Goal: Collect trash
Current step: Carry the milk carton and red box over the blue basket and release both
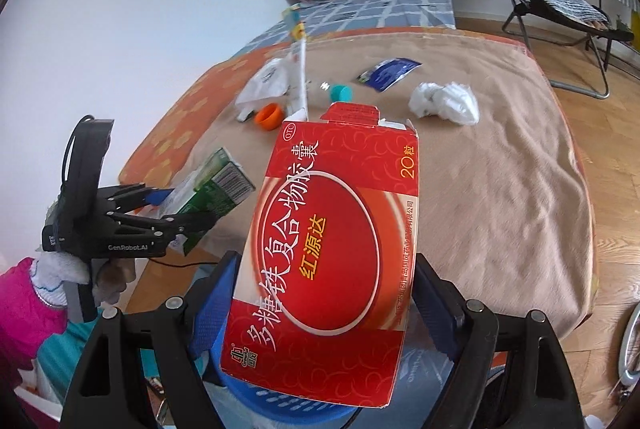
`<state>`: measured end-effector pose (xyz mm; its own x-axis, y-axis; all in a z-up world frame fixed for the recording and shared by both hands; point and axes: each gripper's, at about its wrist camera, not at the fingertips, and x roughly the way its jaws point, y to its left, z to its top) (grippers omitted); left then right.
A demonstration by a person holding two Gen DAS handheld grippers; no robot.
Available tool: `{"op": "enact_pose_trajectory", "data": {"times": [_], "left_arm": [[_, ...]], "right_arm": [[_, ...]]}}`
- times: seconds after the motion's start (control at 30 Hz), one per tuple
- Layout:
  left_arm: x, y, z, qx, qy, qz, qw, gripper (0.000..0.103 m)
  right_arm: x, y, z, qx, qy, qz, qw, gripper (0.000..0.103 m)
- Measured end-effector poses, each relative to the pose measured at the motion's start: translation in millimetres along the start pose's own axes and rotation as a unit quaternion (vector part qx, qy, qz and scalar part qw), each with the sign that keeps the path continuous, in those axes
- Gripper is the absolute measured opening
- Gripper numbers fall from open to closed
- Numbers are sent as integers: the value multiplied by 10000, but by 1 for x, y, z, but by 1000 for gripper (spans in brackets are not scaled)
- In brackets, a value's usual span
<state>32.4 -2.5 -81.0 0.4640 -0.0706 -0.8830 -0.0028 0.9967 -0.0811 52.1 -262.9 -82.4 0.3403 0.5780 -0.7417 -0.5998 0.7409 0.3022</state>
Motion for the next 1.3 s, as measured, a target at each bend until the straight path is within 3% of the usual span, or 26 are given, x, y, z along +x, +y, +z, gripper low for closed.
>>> {"op": "enact_pose_trajectory", "data": {"times": [0.37,0.8,1.3], "left_arm": [[0,-24,-41,37,153,-216,9996,70],[34,-32,-86,-12,804,-271,9964,70],[47,-44,-90,78,996,-440,9940,71]], "right_arm": [[13,21,-31,-432,309,169,9984,85],[42,37,-61,-651,876,249,9937,85],[57,38,-67,-598,1077,163,9922,85]]}}
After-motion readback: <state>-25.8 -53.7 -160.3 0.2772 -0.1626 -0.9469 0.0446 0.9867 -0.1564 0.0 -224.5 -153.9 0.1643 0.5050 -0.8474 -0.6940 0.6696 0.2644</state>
